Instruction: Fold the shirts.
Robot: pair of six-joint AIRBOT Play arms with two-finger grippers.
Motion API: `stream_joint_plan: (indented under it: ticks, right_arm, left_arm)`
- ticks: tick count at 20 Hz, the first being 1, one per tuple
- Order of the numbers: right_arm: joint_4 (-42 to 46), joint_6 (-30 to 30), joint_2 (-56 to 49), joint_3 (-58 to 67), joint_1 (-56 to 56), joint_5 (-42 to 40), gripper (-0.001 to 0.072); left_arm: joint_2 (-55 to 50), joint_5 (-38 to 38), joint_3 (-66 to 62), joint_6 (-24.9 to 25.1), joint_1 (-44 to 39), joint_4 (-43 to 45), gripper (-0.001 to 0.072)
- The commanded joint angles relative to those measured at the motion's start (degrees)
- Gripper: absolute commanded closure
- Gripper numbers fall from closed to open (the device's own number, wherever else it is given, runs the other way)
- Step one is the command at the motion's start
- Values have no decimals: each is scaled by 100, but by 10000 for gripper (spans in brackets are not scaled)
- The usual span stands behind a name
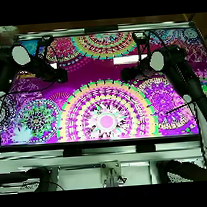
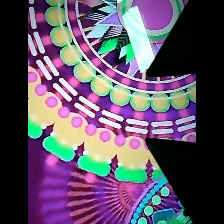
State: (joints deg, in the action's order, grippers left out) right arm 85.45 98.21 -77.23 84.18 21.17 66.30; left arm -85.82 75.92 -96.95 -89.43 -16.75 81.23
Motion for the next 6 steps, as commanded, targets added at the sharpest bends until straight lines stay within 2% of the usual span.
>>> stream_joint_plan:
  ticks: [1, 6]
  right_arm:
    - [2, 4, -4, 9, 7, 55, 204]
    - [0, 4, -4, 9, 7, 55, 204]
  left_arm:
    - [-4, -26, 4, 44, 9, 22, 239]
    - [-4, 15, 4, 173, 7, 46, 239]
